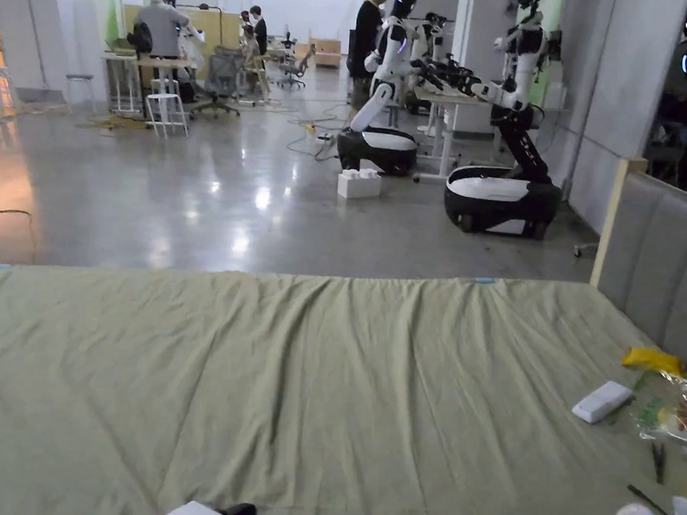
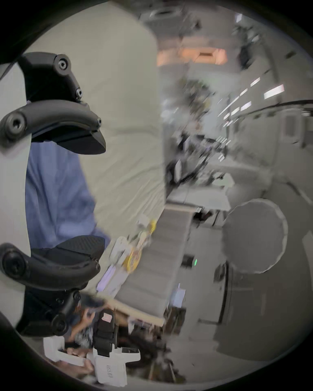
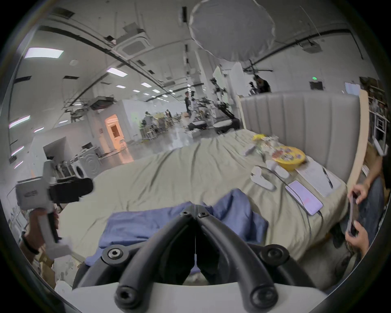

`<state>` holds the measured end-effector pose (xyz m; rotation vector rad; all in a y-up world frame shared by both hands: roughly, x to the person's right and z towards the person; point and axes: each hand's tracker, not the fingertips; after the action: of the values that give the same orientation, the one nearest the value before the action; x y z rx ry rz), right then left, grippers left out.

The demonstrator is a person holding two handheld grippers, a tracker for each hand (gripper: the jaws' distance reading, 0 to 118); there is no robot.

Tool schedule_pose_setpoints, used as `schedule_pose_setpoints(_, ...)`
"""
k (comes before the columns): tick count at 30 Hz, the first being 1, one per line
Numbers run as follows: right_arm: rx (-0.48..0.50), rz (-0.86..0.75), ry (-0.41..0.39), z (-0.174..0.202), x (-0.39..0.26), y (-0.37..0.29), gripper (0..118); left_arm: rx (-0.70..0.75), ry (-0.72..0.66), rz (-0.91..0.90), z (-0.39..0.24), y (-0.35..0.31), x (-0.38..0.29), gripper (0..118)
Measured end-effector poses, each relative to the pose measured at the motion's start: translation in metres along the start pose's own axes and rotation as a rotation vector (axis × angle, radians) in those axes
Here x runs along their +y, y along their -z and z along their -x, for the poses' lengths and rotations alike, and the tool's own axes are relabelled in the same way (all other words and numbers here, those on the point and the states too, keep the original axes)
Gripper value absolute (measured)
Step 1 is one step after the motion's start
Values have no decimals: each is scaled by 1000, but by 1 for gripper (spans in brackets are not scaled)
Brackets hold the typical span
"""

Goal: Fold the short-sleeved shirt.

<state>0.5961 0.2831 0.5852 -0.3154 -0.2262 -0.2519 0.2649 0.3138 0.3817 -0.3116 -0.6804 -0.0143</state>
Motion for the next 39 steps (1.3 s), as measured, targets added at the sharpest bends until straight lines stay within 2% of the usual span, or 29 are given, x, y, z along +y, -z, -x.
schedule_pose_setpoints(3, 46, -53, -66, 22, 12, 6, 1, 176, 51, -86, 6, -59, 4, 84)
schedule_pose_setpoints(5, 95, -111, -90, 33, 16, 5, 1, 231, 58, -137, 7, -89, 3, 84)
schedule_pose_setpoints(8, 242, -205, -42, 39, 21, -2, 1, 326, 72, -178, 2, -119, 2, 82)
schedule_pose_setpoints(10, 237, -200, -41, 42, 25, -5, 1, 344, 96, -187, 0, -134, 1, 76)
schedule_pose_setpoints(11, 228, -199, -56, 43, 26, -6, 1, 345, 105, -187, 0, -136, 0, 66)
schedule_pose_setpoints(13, 180, -177, -133, 46, 27, -7, 1, 347, 120, -153, -2, -140, -1, 21)
schedule_pose_setpoints(14, 167, -174, -154, 47, 27, -9, 1, 361, 119, -141, -3, -141, -3, 6)
schedule_pose_setpoints(18, 62, -99, -178, 52, 31, -15, 1, 347, 60, -121, -4, -148, -8, 1)
schedule_pose_setpoints(23, 107, -103, -120, 47, 36, -19, 1, 346, 15, -131, -1, -151, -9, 1)
schedule_pose_setpoints(39, 117, -100, -145, 47, 27, -13, 1, 337, -19, -115, 3, -140, -5, 1)
